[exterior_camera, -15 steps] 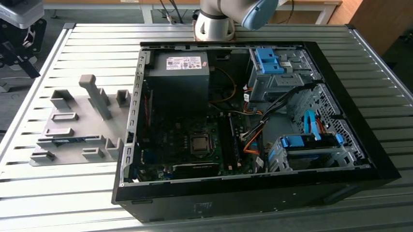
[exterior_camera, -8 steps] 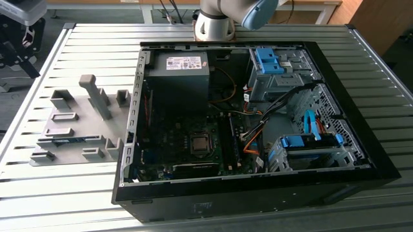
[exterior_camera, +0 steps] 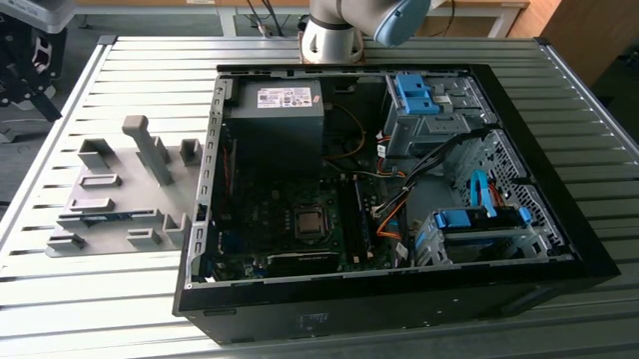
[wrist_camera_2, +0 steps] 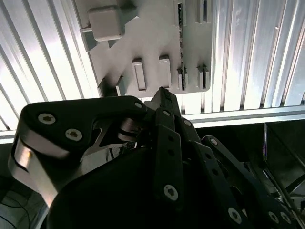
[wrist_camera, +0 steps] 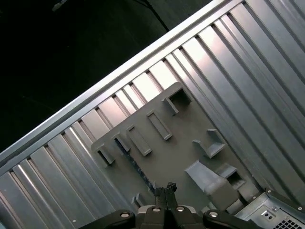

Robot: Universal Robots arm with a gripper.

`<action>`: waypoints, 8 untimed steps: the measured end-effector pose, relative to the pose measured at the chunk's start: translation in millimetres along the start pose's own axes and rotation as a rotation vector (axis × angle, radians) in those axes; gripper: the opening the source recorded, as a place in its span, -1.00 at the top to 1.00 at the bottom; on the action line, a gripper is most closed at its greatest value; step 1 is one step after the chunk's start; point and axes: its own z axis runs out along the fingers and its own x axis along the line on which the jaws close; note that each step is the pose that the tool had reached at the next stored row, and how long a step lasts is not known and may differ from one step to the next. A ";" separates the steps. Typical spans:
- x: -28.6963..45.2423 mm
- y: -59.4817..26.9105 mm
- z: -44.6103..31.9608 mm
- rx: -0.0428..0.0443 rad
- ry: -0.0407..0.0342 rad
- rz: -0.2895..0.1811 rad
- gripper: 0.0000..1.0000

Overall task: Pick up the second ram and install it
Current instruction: 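Pick up the second ram and move it above second insertion slot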

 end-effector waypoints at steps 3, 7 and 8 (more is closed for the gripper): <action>0.0 0.0 0.1 -0.0007 0.0021 -0.046 0.79; 0.1 0.0 0.3 -0.0017 0.0048 -0.108 0.79; 0.1 0.0 0.4 -0.0020 0.0054 -0.123 0.79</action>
